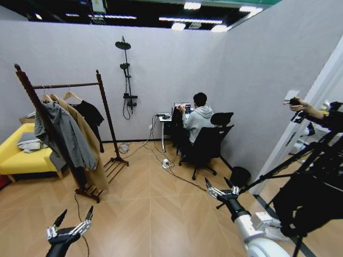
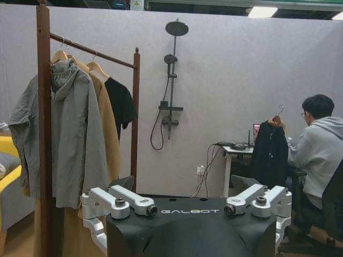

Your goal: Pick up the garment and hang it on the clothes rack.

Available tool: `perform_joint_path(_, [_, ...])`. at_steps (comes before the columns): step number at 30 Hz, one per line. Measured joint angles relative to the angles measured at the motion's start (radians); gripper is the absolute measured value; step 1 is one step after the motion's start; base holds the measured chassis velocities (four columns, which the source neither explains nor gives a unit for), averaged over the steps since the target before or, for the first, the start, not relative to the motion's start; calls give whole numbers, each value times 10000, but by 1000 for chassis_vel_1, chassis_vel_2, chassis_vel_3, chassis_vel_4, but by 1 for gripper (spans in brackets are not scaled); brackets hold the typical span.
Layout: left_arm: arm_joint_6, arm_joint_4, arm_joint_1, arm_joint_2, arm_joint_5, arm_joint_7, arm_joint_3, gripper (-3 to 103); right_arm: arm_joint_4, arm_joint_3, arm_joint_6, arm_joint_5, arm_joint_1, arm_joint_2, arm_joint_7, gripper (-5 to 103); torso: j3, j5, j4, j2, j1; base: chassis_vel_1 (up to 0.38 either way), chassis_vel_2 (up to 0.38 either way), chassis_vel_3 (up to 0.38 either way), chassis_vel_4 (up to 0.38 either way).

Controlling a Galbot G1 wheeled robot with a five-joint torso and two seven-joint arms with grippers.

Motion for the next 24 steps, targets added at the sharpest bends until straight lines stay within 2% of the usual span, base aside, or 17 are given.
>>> perform_joint_path(10, [0,0,0,0,0,1,0,100,36,95,158,-85,-96,31,-235,100,2,3,0,-3,4,-144,157,152,-153])
perform_joint_path(24, [0,1,0,0,0,0,0,100,294,-147,252,-514,-431,303,-241,100,2,-4,1,-3,5,-292,284,291,-282])
